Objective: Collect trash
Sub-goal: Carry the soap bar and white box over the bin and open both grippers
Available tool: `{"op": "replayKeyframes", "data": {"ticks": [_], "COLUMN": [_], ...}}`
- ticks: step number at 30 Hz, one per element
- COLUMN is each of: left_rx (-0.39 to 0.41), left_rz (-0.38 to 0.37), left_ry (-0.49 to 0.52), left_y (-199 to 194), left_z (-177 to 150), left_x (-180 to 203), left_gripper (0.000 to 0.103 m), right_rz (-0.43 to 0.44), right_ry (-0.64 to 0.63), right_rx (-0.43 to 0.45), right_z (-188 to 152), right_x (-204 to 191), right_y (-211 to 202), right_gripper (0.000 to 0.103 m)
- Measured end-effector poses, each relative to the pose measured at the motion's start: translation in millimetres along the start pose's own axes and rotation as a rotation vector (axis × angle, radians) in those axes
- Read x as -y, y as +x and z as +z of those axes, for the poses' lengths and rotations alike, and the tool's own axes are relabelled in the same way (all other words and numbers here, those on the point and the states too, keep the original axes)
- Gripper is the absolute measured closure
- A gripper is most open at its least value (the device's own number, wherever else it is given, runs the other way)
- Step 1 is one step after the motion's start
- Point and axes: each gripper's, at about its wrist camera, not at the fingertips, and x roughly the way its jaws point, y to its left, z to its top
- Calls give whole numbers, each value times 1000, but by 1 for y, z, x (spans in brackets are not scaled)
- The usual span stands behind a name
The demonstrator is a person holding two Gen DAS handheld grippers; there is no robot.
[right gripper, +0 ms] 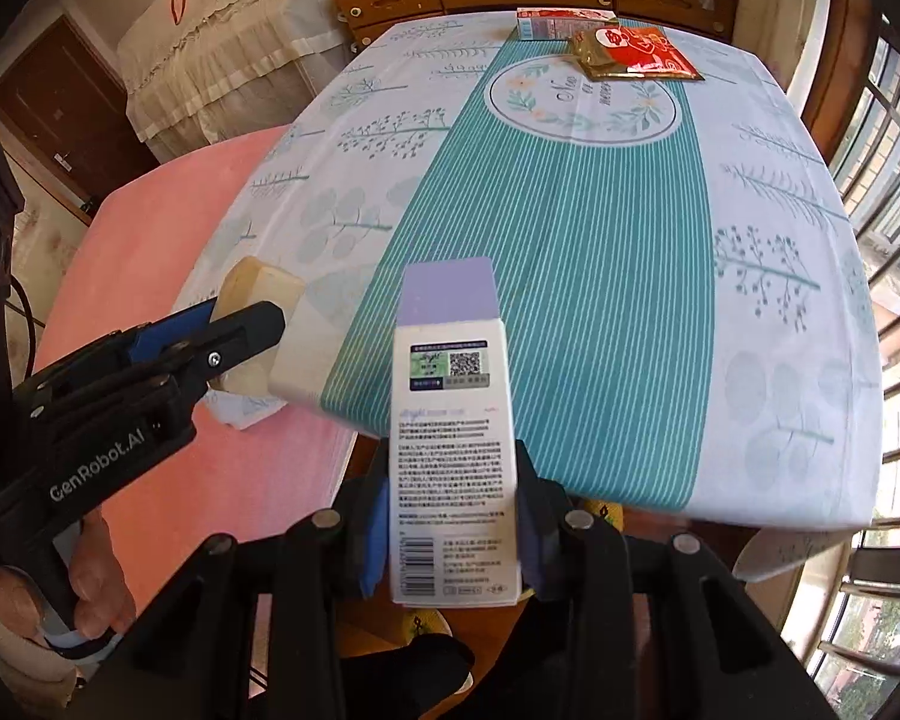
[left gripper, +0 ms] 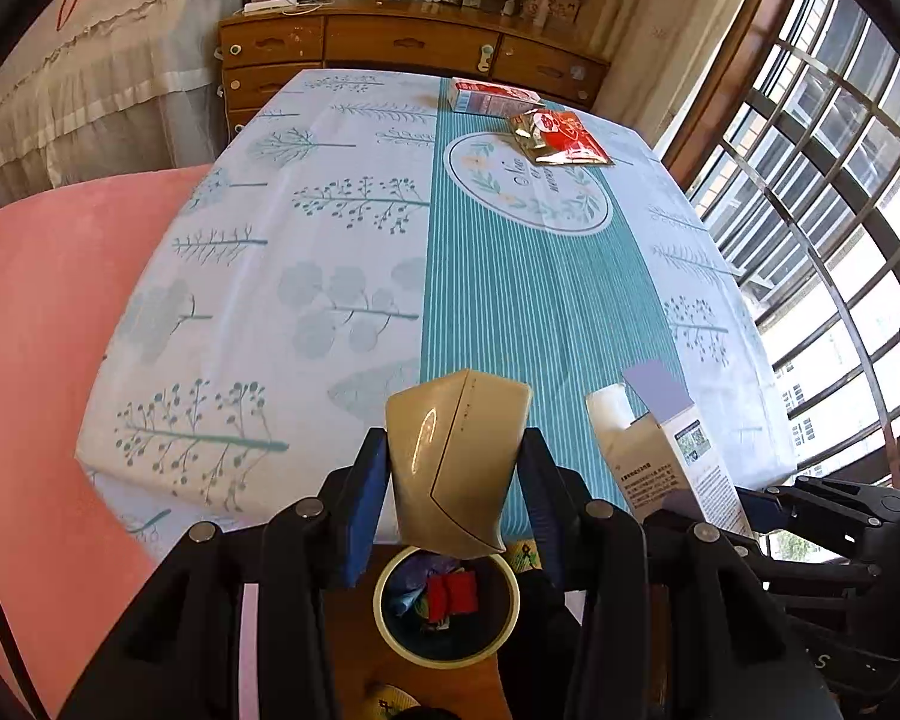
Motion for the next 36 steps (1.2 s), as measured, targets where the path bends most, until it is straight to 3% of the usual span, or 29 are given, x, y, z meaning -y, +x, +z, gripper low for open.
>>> {"op": "replayKeyframes", "data": {"ticks": [9, 16, 23, 25, 30, 36], "left_rx": [-56, -104, -165, -171, -224, -279], "left_rz": [-48, -29, 16, -2, -11, -10], "left_ry": [-51, -118, -189, -199, -246, -233], "left_y": [-13, 6, 56, 75, 131, 204], "left_z": [-68, -108, -149, -161, -192, -222], "left_x": [-28, -40, -53, -56, -57, -53], "left_gripper": [61, 61, 61, 61, 61, 61], "right_rz": [-47, -54, -36, -38, -43, -47], "right_ry": [-30, -99, -141, -139, -87, -25], "right_rx": [-113, -217, -293, -313, -332, -326], "right_z": [-69, -101, -136, -146, -165, -182], "right_x": [-43, -51, -39, -30, -1, 33], "right_y": [9, 42, 100, 122, 181, 245], "right_gripper": [68, 68, 68, 68, 68, 68]}}
